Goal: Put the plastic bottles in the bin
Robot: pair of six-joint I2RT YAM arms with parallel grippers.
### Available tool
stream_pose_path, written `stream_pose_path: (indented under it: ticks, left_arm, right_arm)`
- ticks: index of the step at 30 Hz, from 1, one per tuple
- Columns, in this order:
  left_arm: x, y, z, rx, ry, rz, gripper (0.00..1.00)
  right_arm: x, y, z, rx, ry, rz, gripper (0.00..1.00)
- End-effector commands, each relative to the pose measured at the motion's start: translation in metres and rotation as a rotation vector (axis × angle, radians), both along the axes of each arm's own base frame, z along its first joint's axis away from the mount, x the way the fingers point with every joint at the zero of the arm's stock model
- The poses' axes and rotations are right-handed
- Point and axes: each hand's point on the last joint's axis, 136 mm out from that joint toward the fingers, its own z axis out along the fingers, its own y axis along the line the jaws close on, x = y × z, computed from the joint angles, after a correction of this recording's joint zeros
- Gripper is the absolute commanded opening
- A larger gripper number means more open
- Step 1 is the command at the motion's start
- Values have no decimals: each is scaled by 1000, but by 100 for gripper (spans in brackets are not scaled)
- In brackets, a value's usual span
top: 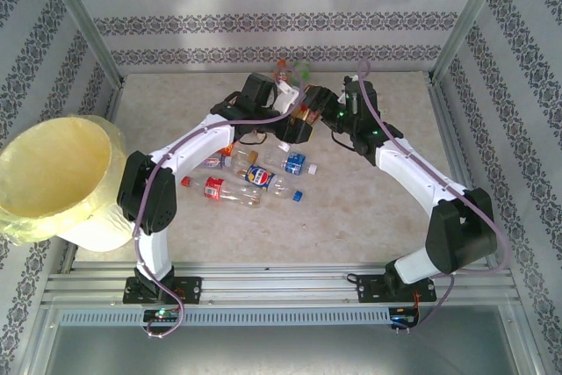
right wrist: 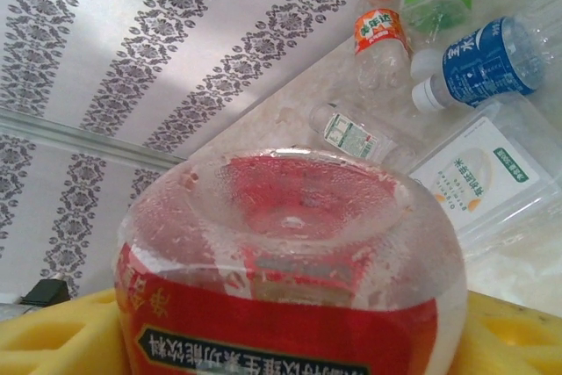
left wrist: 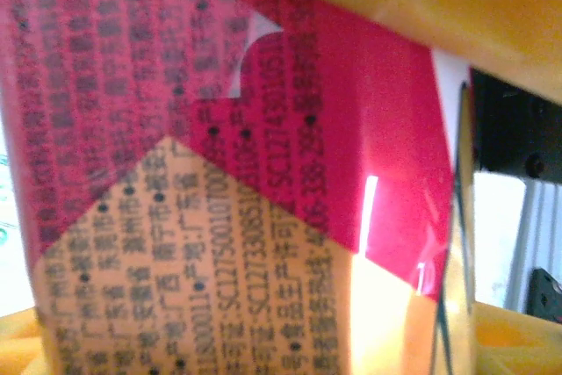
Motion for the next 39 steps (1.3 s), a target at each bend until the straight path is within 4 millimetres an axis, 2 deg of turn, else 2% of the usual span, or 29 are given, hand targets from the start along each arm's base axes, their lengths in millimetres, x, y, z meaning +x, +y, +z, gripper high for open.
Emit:
stream_pose_path:
  ticks: [1, 2, 6, 9, 12, 14, 20, 23, 25, 29, 35, 39]
  left_arm:
    - [17, 25, 6, 76, -63, 178, 65]
    - [20, 33, 6, 97, -72, 220, 65]
    - [25, 65, 13, 169, -117, 375, 63]
    - [26, 108, 28, 273, -166, 558, 63]
    - [20, 164, 52, 420, -229, 777, 62]
    - [8, 200, 74, 504, -274, 900, 62]
    - [-37, 275, 135, 668, -360, 1138, 62]
    - [-64, 316, 161, 758, -402, 1272, 59]
    - [-84, 345, 172, 779, -398, 1358, 58]
    - [-125, 401, 177, 705, -331, 1507, 57]
    - [-179, 446, 167, 530, -272, 1633, 57]
    - [-189, 461, 141, 482, -159, 1658, 58]
  right_arm:
    - [-4, 4, 63, 79, -152, 37, 85]
    - [-4, 1, 67, 90, -164, 27, 96]
    - [-7, -13, 80, 103, -221, -17, 98]
    - [-8, -28, 87, 102, -273, -51, 98]
    - [-11, -36, 91, 83, -335, -27, 98]
    - [-13, -40, 91, 63, -358, -12, 98]
    - [-13, -50, 86, 15, -368, -15, 98]
    - [-12, -53, 86, 3, -377, -20, 98]
    - [-12, -53, 87, -2, -382, -21, 98]
    - [-10, -53, 89, -15, -382, -14, 98]
    - [-9, -50, 90, -17, -376, 7, 98]
    - [-6, -45, 91, -3, -370, 31, 98]
